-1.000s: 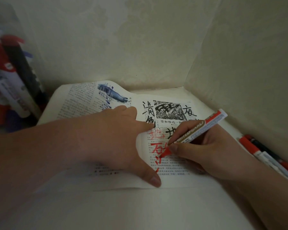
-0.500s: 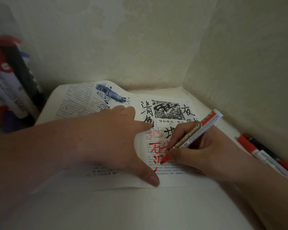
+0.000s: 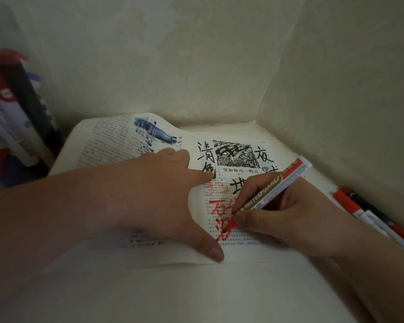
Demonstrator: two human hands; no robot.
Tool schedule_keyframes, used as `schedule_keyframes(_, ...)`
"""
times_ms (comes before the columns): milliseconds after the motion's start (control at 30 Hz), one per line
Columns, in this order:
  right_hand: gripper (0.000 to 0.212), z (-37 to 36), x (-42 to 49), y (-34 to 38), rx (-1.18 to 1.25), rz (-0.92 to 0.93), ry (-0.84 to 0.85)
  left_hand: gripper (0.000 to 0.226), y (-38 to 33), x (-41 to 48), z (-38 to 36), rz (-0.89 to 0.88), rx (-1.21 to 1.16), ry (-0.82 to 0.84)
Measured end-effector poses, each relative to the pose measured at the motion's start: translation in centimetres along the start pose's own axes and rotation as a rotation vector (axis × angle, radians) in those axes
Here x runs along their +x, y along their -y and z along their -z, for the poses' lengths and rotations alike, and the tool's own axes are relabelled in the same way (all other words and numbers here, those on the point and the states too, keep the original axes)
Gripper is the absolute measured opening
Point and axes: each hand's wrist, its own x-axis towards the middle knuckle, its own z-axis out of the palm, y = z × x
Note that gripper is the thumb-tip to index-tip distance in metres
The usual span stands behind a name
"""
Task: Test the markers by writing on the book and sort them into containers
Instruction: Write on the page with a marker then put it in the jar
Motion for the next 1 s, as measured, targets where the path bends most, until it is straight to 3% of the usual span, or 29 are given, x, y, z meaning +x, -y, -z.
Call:
schedule_keyframes(300,0.034,0.4,0.0,0.1,-0.007,-0.042,0.052,0.129,0.0,0.0,0.0,-0.001,-0.008,0.003)
schedule_keyframes(467,0.007,1.1,0.2,-0.7,0.053,-0.045,-0.046,0.134,0.0,0.0,0.1,0.007,0.008,0.015)
schedule_keyframes(633,0.010,1.7,-0.1,-0.6,-0.049,-0.036,-0.013,0.134,0.0,0.0,0.1,0.008,0.007,0.020)
schedule_keyframes(733,0.006,1.8,0.1,-1.0,-0.128,-0.031,-0.089,0.135,0.0,0.0,0.0,0.007,-0.003,0.019)
schedule_keyframes(1000,0.016,1.8,-0.1,-0.8,-0.109,-0.029,-0.095,0.140,0.0,0.1,0.0,0.010,0.014,0.017)
